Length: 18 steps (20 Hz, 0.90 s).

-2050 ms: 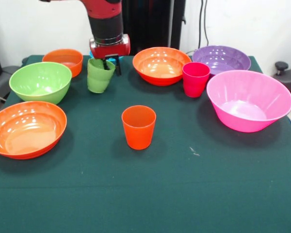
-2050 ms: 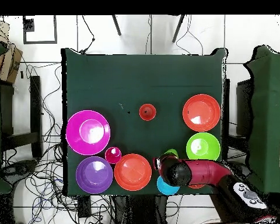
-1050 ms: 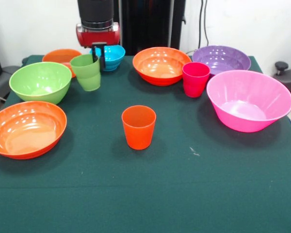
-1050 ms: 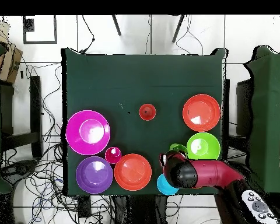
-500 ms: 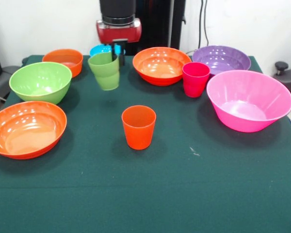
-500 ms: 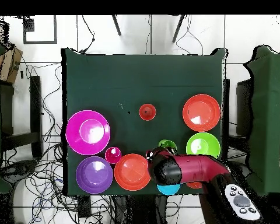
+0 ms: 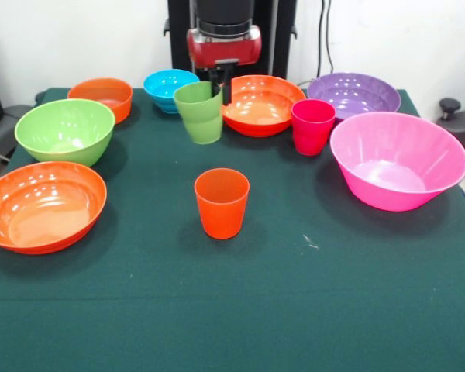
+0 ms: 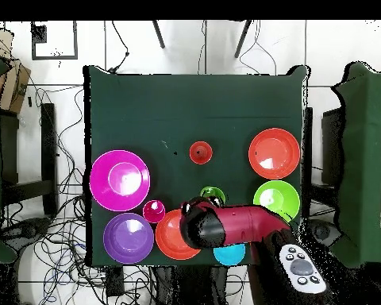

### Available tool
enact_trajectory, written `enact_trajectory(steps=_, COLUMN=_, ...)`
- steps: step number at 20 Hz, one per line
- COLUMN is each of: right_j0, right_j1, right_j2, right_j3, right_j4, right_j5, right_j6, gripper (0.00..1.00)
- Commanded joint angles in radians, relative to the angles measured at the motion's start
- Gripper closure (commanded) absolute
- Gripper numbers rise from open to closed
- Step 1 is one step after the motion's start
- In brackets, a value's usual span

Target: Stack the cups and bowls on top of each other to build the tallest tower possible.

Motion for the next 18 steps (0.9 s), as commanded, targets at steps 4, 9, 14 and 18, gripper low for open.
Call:
enact_trajectory(steps=4, right_j0=0.117, right_j1=-0.008, right_j2=-0.064, right_j3=0.06, right_j4=0.085, right_j5=-0.057, right_j6=0.255, gripper=1.0)
enact_trajectory(steps=9, right_j0=0.159, right_j1=-0.007, right_j2=-0.092, right_j3=0.075, right_j4=0.106, right_j5=-0.085, right_j6=0.288, gripper=1.0)
enact_trajectory(steps=14, right_j0=0.19, right_j1=0.008, right_j2=-0.111, right_j3=0.074, right_j4=0.107, right_j5=-0.11, right_j6=0.322, gripper=1.0)
enact_trajectory(steps=18, right_j0=0.223, right_j1=0.044, right_j2=-0.124, right_j3=0.058, right_j4=0.105, right_j5=-0.144, right_j6=0.359, gripper=1.0)
